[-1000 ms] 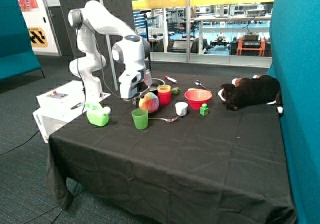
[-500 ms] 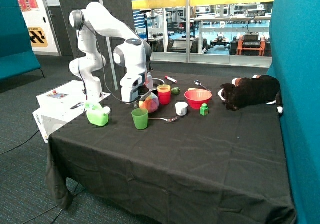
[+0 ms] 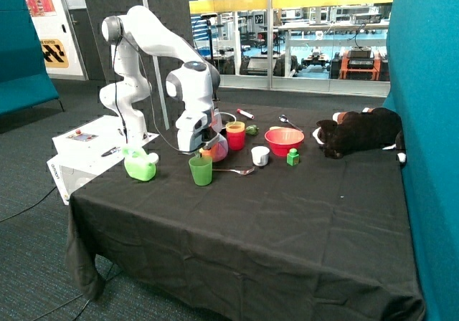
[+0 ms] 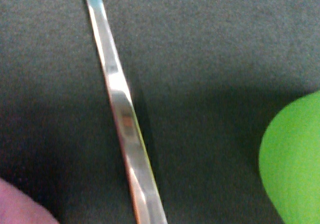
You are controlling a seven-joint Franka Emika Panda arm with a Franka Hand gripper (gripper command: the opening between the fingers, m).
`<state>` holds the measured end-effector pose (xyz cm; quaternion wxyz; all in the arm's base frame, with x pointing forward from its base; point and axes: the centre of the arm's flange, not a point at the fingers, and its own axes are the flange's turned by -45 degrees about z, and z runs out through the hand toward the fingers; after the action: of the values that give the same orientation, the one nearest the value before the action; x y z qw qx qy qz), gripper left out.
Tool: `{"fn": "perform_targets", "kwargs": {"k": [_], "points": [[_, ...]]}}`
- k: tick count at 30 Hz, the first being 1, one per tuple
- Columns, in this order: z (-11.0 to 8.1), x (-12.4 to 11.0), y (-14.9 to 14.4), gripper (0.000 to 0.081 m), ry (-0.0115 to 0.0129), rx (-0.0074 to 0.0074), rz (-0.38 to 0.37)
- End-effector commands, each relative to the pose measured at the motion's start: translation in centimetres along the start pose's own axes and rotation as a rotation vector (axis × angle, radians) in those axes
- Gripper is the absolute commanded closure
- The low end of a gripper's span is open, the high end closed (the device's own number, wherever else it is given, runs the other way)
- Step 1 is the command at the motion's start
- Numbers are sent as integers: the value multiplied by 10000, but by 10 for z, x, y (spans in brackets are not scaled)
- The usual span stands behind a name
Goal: Stack the cups
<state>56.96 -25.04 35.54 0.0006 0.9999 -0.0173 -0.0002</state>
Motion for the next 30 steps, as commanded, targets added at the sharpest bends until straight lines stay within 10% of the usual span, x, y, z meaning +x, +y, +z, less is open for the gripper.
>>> {"fn": "perform_targets", "kwargs": {"k": [1,13,19,30], "points": [[11,6,-2,357,4,12,-52],[20,12,4,416,4,12,62],[21,14,4,788,4,12,124],[21,13,1,808,4,12,115]]}}
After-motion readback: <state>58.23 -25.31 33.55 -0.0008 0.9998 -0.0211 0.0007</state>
